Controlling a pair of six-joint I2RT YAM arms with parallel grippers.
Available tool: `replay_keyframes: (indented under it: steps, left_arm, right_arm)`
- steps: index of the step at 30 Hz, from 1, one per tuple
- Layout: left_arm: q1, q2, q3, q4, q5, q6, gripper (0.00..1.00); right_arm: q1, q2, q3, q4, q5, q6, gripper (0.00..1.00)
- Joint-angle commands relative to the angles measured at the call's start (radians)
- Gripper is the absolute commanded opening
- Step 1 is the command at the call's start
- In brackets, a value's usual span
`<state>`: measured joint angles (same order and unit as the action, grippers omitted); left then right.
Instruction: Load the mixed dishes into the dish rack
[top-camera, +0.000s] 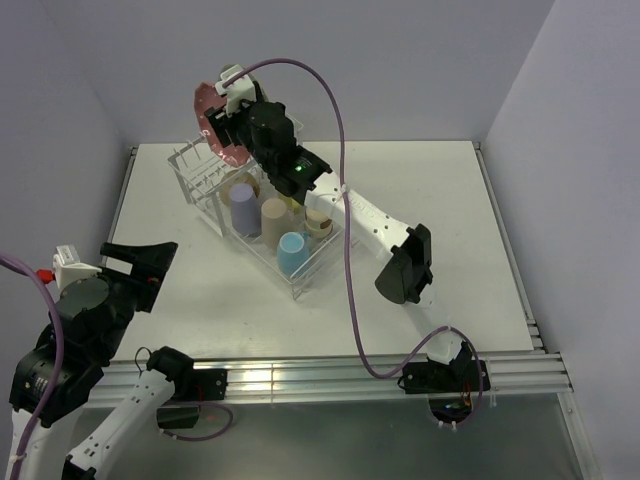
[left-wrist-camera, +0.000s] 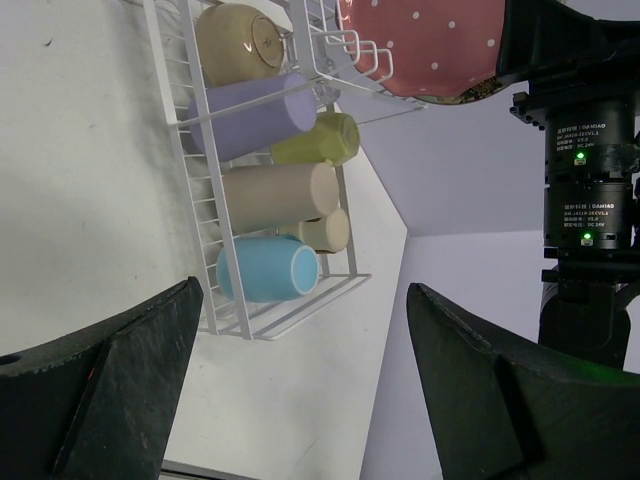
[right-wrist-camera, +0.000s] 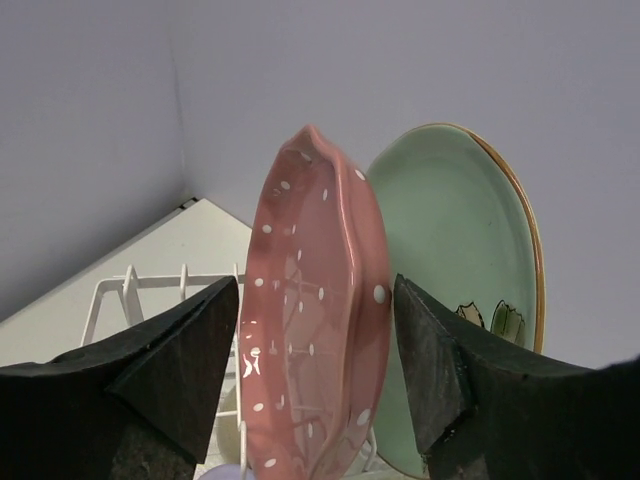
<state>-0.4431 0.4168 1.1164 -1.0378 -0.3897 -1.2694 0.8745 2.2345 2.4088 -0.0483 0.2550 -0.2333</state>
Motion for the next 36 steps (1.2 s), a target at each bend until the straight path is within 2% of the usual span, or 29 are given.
replay_keyframes:
  steps: [1, 17, 36]
  left_arm:
    - [-0.003, -0.006, -0.01, 0.004, 0.008, 0.007, 0.89]
    - [-0.002, -0.007, -0.033, 0.007, 0.038, 0.007, 0.9]
    - [-0.003, -0.012, -0.058, 0.019, 0.052, 0.001, 0.91]
  right_arm:
    - [0.004, -0.03, 0.026, 0.053, 0.013, -0.004, 0.73]
    - [0.011, -0.075, -0.003, 0.054, 0.026, -0.009, 0.87]
    - [0.011, -0.153, -0.126, 0.054, 0.076, -0.02, 0.89]
